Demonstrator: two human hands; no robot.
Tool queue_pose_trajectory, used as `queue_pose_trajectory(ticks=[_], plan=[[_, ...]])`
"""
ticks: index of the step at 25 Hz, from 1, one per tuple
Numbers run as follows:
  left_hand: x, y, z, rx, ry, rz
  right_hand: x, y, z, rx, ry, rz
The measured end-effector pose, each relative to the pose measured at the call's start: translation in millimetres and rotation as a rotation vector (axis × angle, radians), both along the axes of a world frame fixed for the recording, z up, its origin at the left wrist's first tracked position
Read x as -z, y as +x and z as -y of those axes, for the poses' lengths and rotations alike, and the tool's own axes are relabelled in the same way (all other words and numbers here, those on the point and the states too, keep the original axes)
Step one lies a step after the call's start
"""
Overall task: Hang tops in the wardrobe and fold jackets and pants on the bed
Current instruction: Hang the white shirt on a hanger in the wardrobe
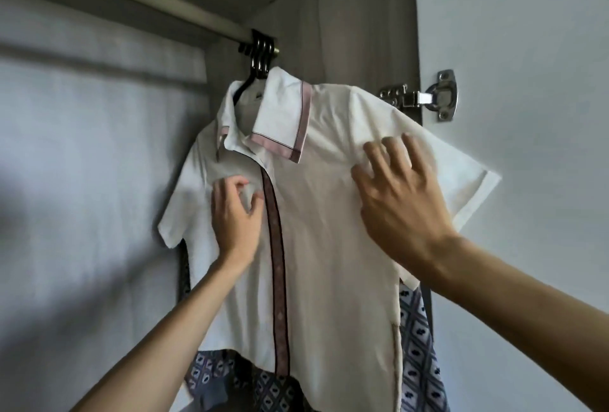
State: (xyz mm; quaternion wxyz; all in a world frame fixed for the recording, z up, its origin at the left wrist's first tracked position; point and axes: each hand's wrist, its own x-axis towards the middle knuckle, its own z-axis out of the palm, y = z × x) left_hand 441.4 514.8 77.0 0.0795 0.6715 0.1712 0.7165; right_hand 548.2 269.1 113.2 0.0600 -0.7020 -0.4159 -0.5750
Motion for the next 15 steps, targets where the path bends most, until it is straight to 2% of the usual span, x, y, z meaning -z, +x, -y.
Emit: queue_pose_trajectory(ticks=[2,4,7,9,12,15], plan=[[-43.0,-9.1,-0.5,-0.015,-0.033,0.145,-18.1,-19.6,-17.3,-0.176,-0.007,0.088],[-89.2,-4.8,-5.9,0.104,-0.167,0.032,-44.6,-25.3,-45.0,-0.27,-0.008,0.155],[-117.8,20.3,-15.5,0.284,-0.375,-0.269,-70.0,-13.3,-73.2,-0.118,-0.158,0.132],[-117.2,37.6,-19.4,0.273,-0.424,-0.38,-70.9,1.3,-82.3,0.053,-0.282,0.116],[-116.3,48.7,-25.8,0.243,-0.437,-0.384,-63.3,15.4,-87.6,0.047,-0.282,0.141],[-102.8,38.2,-20.0,0.357,-0.414,-0.308,-56.1,15.5,-83.4,-0.038,-0.316,0.128]])
